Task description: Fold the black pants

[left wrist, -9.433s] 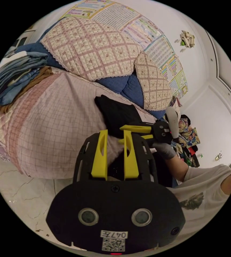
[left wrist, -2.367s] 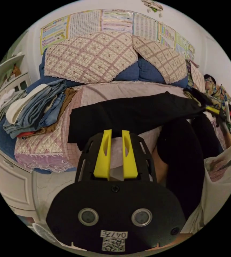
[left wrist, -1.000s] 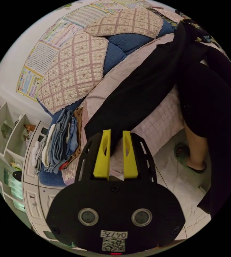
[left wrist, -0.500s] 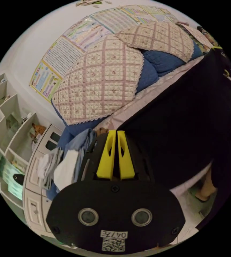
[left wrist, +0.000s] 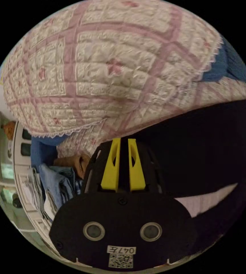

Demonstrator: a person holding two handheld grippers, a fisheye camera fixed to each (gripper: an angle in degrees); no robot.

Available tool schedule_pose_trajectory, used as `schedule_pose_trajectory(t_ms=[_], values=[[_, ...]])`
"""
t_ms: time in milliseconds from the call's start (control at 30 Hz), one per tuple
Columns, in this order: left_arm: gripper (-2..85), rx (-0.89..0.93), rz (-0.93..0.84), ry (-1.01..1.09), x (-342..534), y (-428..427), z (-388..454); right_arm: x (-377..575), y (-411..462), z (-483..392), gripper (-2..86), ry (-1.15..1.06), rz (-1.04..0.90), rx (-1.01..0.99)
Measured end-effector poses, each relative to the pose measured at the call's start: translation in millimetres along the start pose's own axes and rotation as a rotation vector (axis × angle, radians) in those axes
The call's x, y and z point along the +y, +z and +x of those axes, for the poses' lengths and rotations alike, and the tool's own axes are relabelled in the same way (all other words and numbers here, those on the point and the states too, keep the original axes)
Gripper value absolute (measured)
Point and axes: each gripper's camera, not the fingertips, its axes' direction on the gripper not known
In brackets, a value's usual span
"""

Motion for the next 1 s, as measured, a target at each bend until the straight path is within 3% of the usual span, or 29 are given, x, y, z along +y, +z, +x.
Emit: schedule_pose_trajectory(t_ms=[133, 233, 300, 367, 500, 600, 767, 1000], values=[[7.0, -0.010, 0.042, -0.193, 40, 23, -52, 20, 0, 39, 7.5, 0.154, 0.032, 0.015], [6.2, 0.172, 0.235, -0.383, 124, 8, -113, 58, -35, 79, 6.7, 0.292, 0.183, -0.056], [5.3, 0.321, 0.417, -0.407, 220, -16, -136, 90, -62, 99, 5.5, 0.317, 0.261, -0.080], [4.9, 0.435, 0.480, -0.378, 300, -27, -136, 143, -98, 119, 4.4, 0.314, 0.313, -0.102], [4.4, 0.584, 0.525, -0.376, 490, -24, -106, 249, -136, 134, 3.3, 0.386, 0.362, -0.133], [5.0, 0.636, 0.457, -0.471, 597, 3, -79, 336, -147, 131, 4.1, 0.481, 0.317, -0.144], [5.3, 0.768, 0.467, -0.579, 693, 36, -54, 464, -159, 130, 5.9, 0.800, 0.405, -0.195], [5.3, 0.971, 0.498, -0.613, 720, 46, -32, 504, -158, 149, 8.5, 0.908, 0.313, -0.392]])
